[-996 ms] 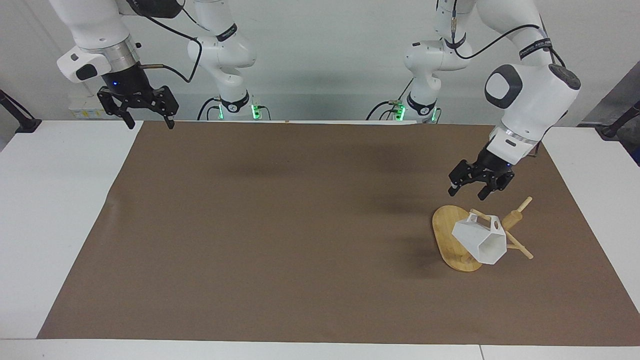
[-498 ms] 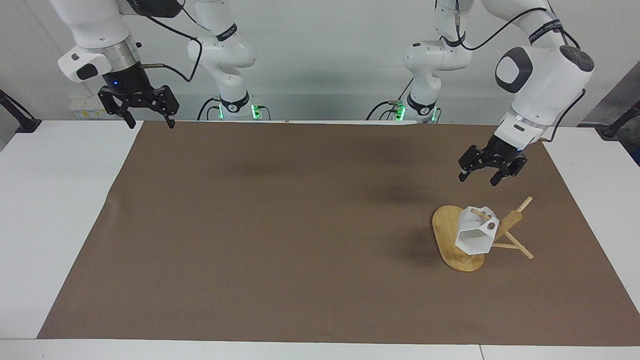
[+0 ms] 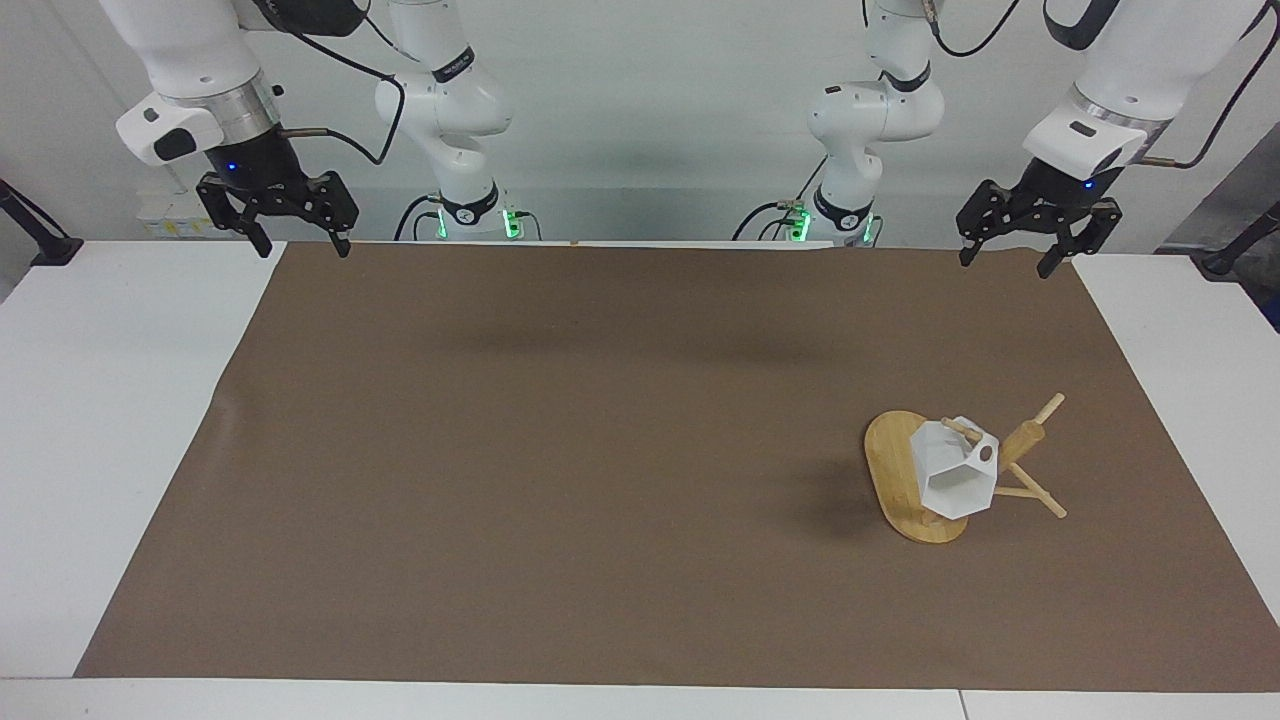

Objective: Hang cup on rack

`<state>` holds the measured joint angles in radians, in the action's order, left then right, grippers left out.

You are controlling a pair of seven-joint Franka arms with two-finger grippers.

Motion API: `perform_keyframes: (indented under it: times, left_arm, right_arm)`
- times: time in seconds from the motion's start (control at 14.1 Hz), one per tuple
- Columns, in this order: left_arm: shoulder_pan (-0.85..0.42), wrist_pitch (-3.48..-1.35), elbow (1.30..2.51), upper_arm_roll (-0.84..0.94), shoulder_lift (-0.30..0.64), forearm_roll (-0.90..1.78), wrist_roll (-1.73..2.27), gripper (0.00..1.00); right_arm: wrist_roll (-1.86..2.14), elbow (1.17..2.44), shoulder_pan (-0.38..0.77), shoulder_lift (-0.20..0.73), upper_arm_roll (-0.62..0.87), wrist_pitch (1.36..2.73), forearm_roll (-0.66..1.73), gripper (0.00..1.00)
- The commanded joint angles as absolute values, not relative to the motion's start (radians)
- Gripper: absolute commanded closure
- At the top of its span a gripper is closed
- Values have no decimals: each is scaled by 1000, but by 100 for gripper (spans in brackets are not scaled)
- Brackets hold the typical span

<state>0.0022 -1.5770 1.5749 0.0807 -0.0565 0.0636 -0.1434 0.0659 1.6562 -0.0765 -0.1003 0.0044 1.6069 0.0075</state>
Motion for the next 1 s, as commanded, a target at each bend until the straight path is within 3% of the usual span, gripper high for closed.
perform_keyframes:
  times: [0.0,0.57,0.92]
  left_arm:
    - [-2,-1539,1496,81,-9,44,-155,0]
    - [-12,-1471,1473,83,0,43,-153,0]
    - [-127,-1459,1476,5,-23,8,-144,0]
  right_arm:
    - [81,1686,-94,-127,9,1608,29,0]
    - [81,1686,-92,-127,9,1608,29,0]
    - [83,1686,-92,-127,9,1608,28,0]
